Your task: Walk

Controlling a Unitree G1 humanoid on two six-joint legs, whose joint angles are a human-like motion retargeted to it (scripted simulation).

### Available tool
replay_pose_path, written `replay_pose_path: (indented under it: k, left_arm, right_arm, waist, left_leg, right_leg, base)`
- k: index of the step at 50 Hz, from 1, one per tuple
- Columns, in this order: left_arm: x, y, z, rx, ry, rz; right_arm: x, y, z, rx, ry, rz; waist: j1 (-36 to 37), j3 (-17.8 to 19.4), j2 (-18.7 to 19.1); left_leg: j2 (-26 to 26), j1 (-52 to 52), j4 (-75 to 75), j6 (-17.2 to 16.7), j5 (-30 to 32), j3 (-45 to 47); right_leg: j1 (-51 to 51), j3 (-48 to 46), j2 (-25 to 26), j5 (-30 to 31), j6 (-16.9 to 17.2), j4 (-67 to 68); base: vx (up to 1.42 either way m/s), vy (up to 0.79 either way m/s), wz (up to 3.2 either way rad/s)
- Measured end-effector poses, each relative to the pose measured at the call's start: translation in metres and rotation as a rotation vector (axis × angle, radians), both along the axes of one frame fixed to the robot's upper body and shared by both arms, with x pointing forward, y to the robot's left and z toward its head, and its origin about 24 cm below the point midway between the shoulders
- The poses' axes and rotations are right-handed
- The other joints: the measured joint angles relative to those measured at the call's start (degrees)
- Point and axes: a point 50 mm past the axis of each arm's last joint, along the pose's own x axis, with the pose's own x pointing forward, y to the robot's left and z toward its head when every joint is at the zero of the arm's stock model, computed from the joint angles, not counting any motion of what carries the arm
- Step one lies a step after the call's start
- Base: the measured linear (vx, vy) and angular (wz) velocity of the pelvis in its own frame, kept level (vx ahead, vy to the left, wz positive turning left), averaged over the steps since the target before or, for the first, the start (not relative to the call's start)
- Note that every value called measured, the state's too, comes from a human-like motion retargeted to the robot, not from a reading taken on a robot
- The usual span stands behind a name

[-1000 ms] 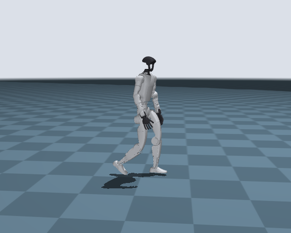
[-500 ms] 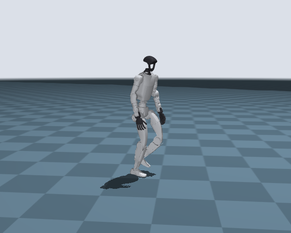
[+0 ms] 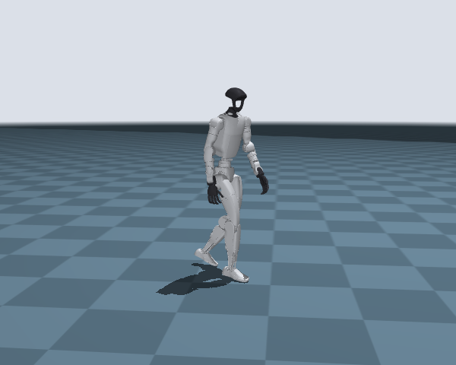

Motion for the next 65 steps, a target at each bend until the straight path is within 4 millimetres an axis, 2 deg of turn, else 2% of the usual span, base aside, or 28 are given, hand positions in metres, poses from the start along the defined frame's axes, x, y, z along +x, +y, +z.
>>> replay_pose_path:
  k: [5,7,11,15,18,22,27,32,38,46,54,65]
  left_arm:
    - [0.002,0.002,0.000,0.027,0.004,-0.008]
    - [-0.004,0.006,-0.004,0.044,0.030,0.001]
    - [-0.017,0.019,-0.014,0.085,0.094,0.034]
    - [-0.035,0.029,-0.026,0.109,0.171,0.076]
    - [-0.051,0.034,-0.034,0.113,0.227,0.114]
    - [-0.070,0.037,-0.043,0.101,0.285,0.161]
    - [-0.085,0.041,-0.049,0.082,0.326,0.210]
    - [-0.093,0.043,-0.051,0.064,0.348,0.236]
    - [-0.094,0.042,-0.052,0.048,0.356,0.235]
    - [-0.083,0.039,-0.048,0.044,0.330,0.225]
    - [-0.075,0.035,-0.045,0.030,0.300,0.235]
    - [-0.072,0.031,-0.043,0.007,0.265,0.275]
  right_arm:
    - [0.008,0.008,0.001,0.027,-0.008,0.021]
    - [0.010,0.012,0.001,0.040,-0.014,0.033]
    - [0.022,0.022,0.005,0.068,-0.054,0.055]
    - [0.035,0.030,0.010,0.087,-0.113,0.068]
    - [0.043,0.034,0.015,0.099,-0.158,0.071]
    - [0.052,0.037,0.020,0.108,-0.203,0.062]
    - [0.059,0.039,0.024,0.116,-0.240,0.040]
    - [0.061,0.039,0.026,0.116,-0.256,0.024]
    - [0.062,0.038,0.026,0.116,-0.257,0.020]
    - [0.061,0.039,0.026,0.117,-0.245,0.027]
    - [0.053,0.040,0.022,0.125,-0.217,0.028]
    - [0.040,0.038,0.016,0.123,-0.180,-0.006]
  waist:
    - [0.7,1.2,-2.4]
    - [1.2,2.0,-3.0]
    - [2.5,3.9,-3.3]
    - [2.7,5.7,-4.1]
    - [2.6,6.2,-4.8]
    - [1.7,6.8,-6.4]
    - [1.3,7.5,-8.5]
    - [2.0,7.3,-10.0]
    - [3.3,6.6,-11.2]
    - [4.1,6.2,-11.8]
    - [3.4,6.5,-11.4]
    - [2.0,6.8,-10.1]
  left_leg:
    - [-2.5,0.3,-8.6,3.0,-0.6,1.2]
    - [-2.8,-0.3,-9.8,3.9,-1.5,1.9]
    - [-1.1,-1.9,-12.1,4.2,-1.8,3.2]
    - [-1.3,-4.0,-13.5,4.6,-0.8,3.8]
    - [-2.5,-6.7,-14.3,4.9,0.9,4.2]
    - [-5.3,-10.1,-14.4,5.2,3.6,3.8]
    - [-7.6,-14.2,-13.9,4.8,6.4,3.5]
    - [-9.1,-18.2,-13.9,4.5,9.1,3.5]
    - [-10.3,-22.5,-14.8,4.9,12.3,3.9]
    - [-11.0,-26.4,-16.0,5.5,14.7,4.9]
    - [-10.5,-28.1,-17.3,4.7,16.9,5.1]
    - [-8.3,-29.5,-17.8,2.4,19.8,4.7]
  right_leg:
    - [-3.7,2.7,-2.3,9.7,5.0,-0.9]
    - [-4.9,3.9,-2.1,13.8,6.9,-1.5]
    - [-6.5,3.7,0.6,23.0,6.9,-4.7]
    - [-8.4,3.6,0.3,24.6,6.9,-3.6]
    - [-9.6,4.2,-1.2,20.8,6.9,-2.7]
    - [-12.0,4.9,-4.7,10.0,6.8,6.1]
    - [-13.4,3.8,-7.5,-2.6,4.0,21.2]
    - [-12.1,3.2,-8.8,-9.2,2.6,32.8]
    - [-9.3,3.5,-9.1,-9.7,3.4,39.8]
    - [-8.5,3.7,-9.6,-8.8,4.3,40.6]
    - [-9.6,3.5,-9.9,-9.2,4.4,36.5]
    - [-9.6,5.3,-7.8,-9.8,4.6,24.1]
  base:
    - [-0.32,0.20,0.06]
    - [-0.32,0.12,-0.05]
    - [-0.32,0.03,-0.16]
    - [-0.31,0.10,-0.05]
    - [-0.31,0.14,-0.04]
    - [-0.29,0.12,0.14]
    - [-0.27,0.00,0.13]
    - [-0.24,-0.02,0.03]
    - [-0.20,-0.01,-0.04]
    - [-0.14,0.00,-0.07]
    - [-0.09,-0.01,-0.05]
    - [-0.07,-0.05,-0.06]
